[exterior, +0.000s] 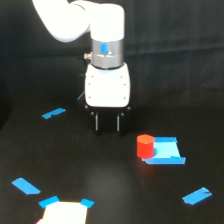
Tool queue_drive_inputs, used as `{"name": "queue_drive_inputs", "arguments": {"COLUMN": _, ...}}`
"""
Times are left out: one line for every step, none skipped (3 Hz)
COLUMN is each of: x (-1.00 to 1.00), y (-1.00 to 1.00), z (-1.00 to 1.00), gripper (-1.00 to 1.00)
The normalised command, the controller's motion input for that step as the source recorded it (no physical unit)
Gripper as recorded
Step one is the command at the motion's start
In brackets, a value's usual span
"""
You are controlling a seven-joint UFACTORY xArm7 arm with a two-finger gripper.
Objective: Pick up the red object from the table
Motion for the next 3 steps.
{"name": "queue_drive_inputs", "arguments": {"x": 1.00, "y": -0.38, "z": -0.93, "gripper": -0.22}}
{"name": "queue_drive_inputs", "arguments": {"x": 1.00, "y": -0.99, "z": -0.48, "gripper": 0.71}}
{"name": "queue_drive_inputs", "arguments": {"x": 0.67, "y": -1.00, "z": -0.36, "gripper": 0.94}}
